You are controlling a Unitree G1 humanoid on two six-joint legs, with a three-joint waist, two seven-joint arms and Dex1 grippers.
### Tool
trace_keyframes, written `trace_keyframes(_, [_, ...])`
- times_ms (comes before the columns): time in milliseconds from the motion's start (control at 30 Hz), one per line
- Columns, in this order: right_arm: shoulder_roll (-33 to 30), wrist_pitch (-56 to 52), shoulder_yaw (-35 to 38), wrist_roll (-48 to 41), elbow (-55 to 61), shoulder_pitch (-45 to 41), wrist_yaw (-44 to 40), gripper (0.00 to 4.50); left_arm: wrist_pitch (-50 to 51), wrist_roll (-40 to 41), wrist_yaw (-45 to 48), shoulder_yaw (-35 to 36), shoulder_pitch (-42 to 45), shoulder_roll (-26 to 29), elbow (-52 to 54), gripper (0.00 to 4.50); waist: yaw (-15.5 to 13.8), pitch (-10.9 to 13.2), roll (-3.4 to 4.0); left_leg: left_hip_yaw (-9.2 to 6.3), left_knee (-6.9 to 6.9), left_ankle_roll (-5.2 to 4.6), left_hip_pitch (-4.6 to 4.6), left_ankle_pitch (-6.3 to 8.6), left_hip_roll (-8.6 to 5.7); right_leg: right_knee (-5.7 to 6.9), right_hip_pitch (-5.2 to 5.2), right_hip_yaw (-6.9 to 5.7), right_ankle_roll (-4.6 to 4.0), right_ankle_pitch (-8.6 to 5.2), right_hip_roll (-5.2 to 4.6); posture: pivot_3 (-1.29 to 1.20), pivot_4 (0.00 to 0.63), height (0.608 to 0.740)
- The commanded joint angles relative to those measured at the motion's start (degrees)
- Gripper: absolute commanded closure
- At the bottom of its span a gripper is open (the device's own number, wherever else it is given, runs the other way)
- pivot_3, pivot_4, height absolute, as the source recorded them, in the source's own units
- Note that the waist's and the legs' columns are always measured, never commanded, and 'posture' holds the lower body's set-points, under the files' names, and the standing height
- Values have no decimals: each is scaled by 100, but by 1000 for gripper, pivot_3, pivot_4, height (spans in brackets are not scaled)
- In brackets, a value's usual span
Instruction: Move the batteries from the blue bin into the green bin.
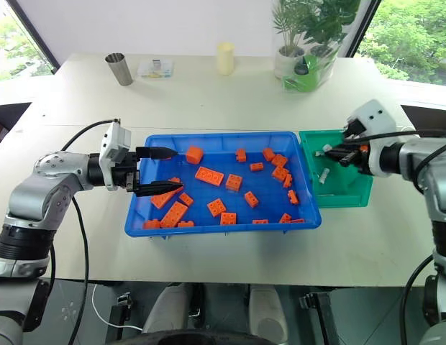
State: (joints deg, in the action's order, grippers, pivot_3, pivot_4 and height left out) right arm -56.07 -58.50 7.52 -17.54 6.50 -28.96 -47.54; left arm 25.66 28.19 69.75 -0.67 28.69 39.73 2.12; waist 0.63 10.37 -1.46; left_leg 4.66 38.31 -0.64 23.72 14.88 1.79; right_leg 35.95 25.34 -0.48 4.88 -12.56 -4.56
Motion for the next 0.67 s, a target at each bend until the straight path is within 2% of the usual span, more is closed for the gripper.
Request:
trace_keyframes(33, [-117,645,93,198,-142,53,79,1509,-116,52,16,155,217,16,-45,0,11,0,0,0,0,0,0,0,0,0,0,0,0,0,0,0,150,736])
trace_keyframes(167, [-453,1742,298,243,-544,342,-441,1509,-110,53,46,241,292,130,-150,0,7,0,0,0,-5,0,0,0,-1,0,-1,-1,16,8,5,0,150,736])
trace_keyframes(267, [-1009,3498,698,290,-1300,608,-1351,1509,-115,75,172,412,196,413,-184,0,-6,4,5,9,-7,-1,5,1,-3,-2,1,-2,18,8,5,0,150,736])
trace_keyframes(367, [-1382,4579,1053,95,-2242,759,-2253,1509,-89,163,325,684,34,758,-234,0,10,4,5,14,-8,-1,3,1,-2,-6,0,-1,19,7,4,0,150,736])
trace_keyframes(467, [-1568,5230,1258,-40,-2967,869,-2987,1509,-15,219,483,944,-69,1085,-346,0,30,4,4,17,-10,-1,-21,1,1,-8,-23,-1,9,2,6,0,150,736])
trace_keyframes(667, [-1606,5786,1102,84,-4104,514,-3382,1509,-52,203,884,1229,-106,1717,-866,0,54,5,6,20,-9,0,-35,1,5,-4,-25,5,-2,-4,2,0,150,736])
